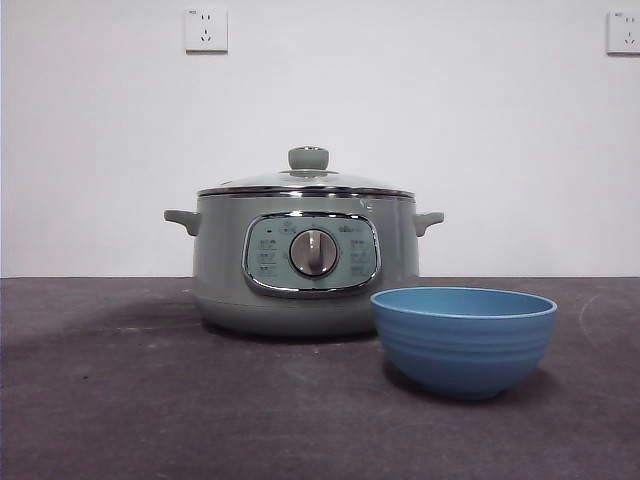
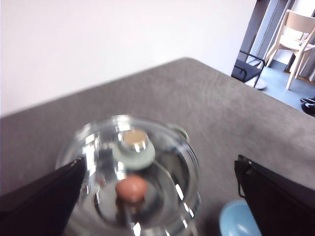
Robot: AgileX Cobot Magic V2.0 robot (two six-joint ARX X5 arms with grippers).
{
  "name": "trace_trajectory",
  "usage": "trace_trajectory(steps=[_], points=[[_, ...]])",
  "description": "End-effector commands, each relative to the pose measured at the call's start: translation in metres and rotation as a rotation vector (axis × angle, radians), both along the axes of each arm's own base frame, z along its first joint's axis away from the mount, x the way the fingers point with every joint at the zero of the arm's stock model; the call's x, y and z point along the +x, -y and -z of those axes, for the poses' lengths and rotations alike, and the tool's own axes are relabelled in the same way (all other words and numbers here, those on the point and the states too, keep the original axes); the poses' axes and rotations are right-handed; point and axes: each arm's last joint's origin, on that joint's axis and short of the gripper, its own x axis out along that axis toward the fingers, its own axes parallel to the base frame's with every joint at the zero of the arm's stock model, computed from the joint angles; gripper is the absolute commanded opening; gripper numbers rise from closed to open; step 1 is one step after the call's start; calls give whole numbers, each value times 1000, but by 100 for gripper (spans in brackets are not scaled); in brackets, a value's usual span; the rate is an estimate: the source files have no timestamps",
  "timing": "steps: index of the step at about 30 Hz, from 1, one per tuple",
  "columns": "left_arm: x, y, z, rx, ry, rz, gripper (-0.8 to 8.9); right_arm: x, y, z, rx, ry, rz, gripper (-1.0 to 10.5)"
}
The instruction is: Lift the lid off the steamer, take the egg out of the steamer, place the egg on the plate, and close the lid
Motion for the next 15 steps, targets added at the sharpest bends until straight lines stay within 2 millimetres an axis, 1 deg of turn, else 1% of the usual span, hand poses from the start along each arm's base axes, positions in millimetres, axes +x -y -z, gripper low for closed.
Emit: trace_trajectory(steps=[1, 8, 13, 15], points=[[25, 16, 6, 15, 14, 16, 574, 3, -1, 0, 2, -7, 3, 627], [77, 55, 30, 48, 25, -17, 574, 8, -2, 3, -1, -26, 3, 627], [104, 76, 53, 46, 62, -29, 574, 8, -2, 3, -1, -28, 3, 627], [110, 82, 63, 56, 62, -43, 574, 8, -2, 3, -1, -28, 3, 627]])
